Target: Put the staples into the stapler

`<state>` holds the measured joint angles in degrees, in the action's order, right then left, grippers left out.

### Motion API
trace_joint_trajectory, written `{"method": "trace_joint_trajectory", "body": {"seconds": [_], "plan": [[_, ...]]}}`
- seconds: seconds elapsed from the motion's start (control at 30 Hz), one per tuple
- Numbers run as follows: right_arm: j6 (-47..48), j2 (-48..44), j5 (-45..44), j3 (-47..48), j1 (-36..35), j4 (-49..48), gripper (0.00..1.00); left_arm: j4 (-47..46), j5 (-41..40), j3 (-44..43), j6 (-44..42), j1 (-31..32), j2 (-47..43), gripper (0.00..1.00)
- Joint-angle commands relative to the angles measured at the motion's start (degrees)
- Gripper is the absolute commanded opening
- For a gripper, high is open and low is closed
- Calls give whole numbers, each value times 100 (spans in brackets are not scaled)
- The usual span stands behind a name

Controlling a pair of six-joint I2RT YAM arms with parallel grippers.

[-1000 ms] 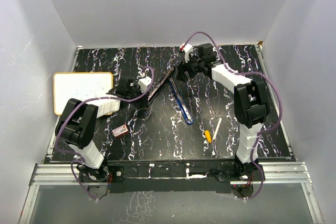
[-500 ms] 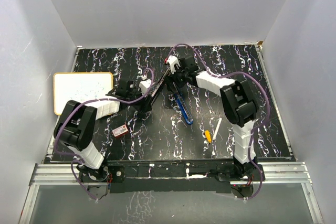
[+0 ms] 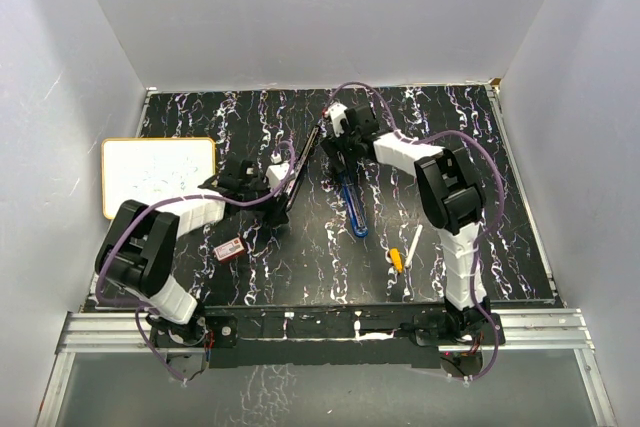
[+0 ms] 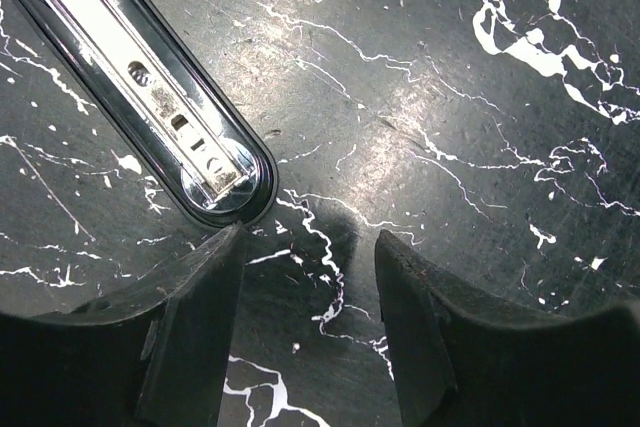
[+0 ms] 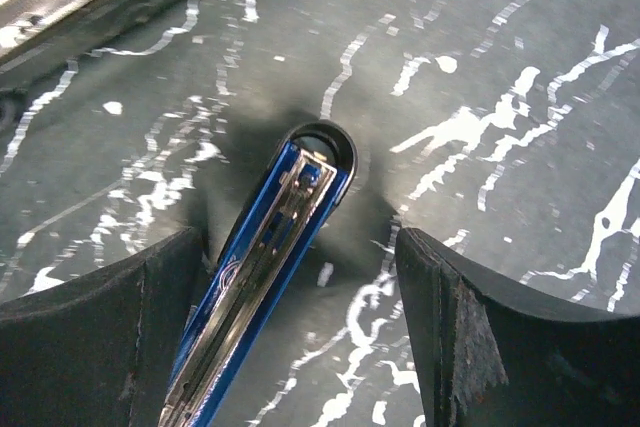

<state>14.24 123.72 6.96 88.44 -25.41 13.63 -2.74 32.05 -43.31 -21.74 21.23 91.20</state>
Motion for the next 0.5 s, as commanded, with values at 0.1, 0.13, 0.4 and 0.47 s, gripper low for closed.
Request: {"method": "trace_joint_trajectory", "body": {"seconds": [0.1, 0.13, 0.4, 0.47], "plan": [[35, -509, -91, 197, 433, 197, 80, 591, -265, -229, -444, 43, -579, 56], [66, -594, -24, 173, 458, 215, 80, 703, -328, -283, -457, 40, -628, 56], [764, -2017, 1404, -806, 588, 206, 80, 1188, -896, -615, -481, 8, -1247, 69], [1071, -2583, 1575, -1148, 586, 432, 80, 1201, -1109, -602, -407, -7, -1592, 78]]}}
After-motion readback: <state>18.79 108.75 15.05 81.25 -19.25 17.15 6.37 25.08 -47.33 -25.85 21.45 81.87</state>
